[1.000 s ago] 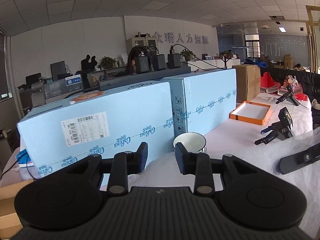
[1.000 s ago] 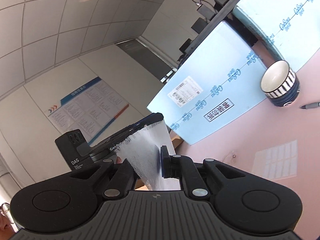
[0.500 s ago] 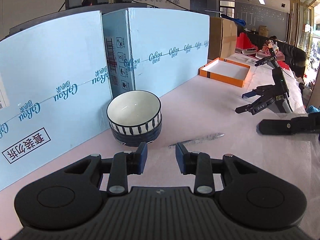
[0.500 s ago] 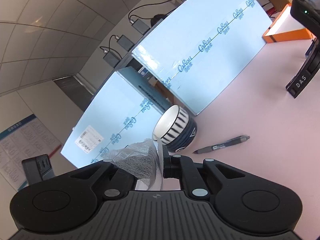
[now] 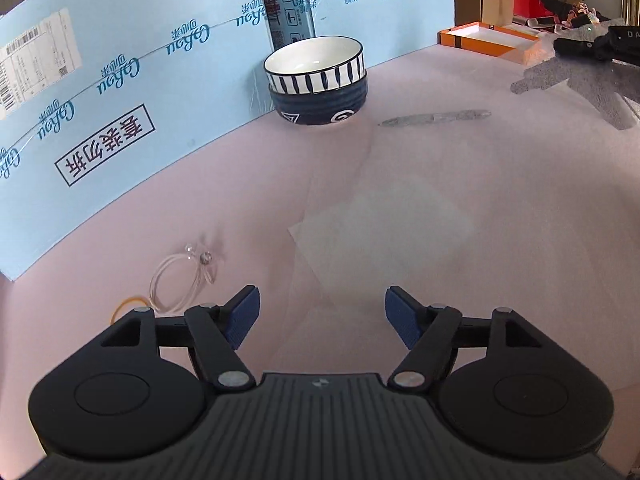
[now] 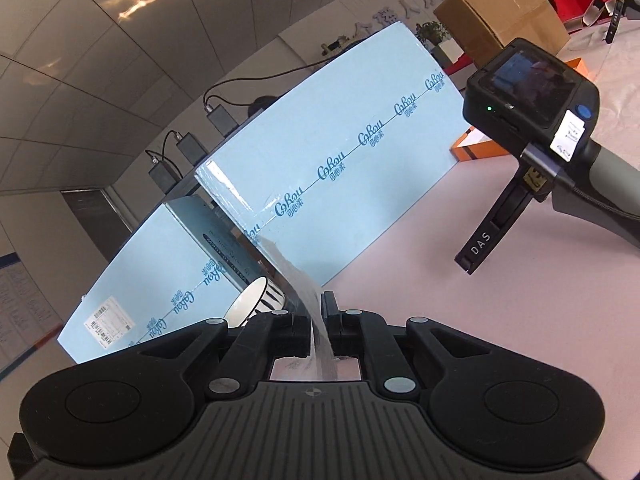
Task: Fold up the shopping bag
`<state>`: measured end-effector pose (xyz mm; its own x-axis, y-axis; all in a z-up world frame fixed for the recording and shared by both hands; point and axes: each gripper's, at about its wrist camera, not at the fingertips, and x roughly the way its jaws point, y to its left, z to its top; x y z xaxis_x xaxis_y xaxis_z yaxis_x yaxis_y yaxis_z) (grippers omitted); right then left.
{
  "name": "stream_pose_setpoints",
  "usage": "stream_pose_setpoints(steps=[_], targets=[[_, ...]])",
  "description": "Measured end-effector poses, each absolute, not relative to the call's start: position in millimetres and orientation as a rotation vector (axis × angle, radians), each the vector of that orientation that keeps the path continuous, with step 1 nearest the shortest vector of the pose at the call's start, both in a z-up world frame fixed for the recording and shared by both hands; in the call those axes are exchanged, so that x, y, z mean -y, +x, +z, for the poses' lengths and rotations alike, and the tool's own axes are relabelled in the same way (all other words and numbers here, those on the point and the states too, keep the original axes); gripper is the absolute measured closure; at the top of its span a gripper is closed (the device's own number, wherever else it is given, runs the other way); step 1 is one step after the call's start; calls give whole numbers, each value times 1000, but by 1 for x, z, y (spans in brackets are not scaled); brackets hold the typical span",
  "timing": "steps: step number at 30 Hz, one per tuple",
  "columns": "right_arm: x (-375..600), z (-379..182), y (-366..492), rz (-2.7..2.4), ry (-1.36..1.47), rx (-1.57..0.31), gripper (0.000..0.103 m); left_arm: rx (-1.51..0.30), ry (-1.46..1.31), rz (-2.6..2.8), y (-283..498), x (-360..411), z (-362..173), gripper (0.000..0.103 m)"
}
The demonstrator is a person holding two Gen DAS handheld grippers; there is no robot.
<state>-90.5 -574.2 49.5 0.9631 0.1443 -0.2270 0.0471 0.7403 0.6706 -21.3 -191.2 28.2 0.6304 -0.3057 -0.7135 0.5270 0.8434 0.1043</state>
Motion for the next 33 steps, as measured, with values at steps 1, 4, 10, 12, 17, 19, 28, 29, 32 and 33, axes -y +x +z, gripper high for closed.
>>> stream_pose_setpoints(steps=[1, 4, 10, 12, 17, 19, 28, 29, 32, 33], targets=[[577, 46, -95, 44, 751, -273, 96, -754, 297, -484, -24, 188, 27, 33], [581, 35, -108, 26, 775, -288, 96, -764, 282, -485, -32, 186, 23, 32], [583, 21, -124, 12, 798, -322, 96, -752, 261, -470, -38, 185, 21, 31], [584, 21, -126, 19, 798, -325, 96, -749, 248, -464, -40, 184, 20, 31], [575, 27, -123, 126, 846, -337, 97, -745, 221, -446, -45, 181, 18, 31], [566, 28, -118, 182, 865, -348, 99, -738, 208, -437, -49, 178, 19, 31], [466, 19, -84, 497, 902, -522, 101, -682, 165, -395, -78, 147, 28, 31], [454, 18, -82, 531, 898, -542, 101, -677, 159, -391, -81, 143, 28, 31], [419, 18, -79, 619, 879, -591, 101, -668, 95, -390, -93, 120, 32, 31], [407, 18, -78, 648, 875, -606, 101, -667, 69, -397, -97, 112, 33, 31]])
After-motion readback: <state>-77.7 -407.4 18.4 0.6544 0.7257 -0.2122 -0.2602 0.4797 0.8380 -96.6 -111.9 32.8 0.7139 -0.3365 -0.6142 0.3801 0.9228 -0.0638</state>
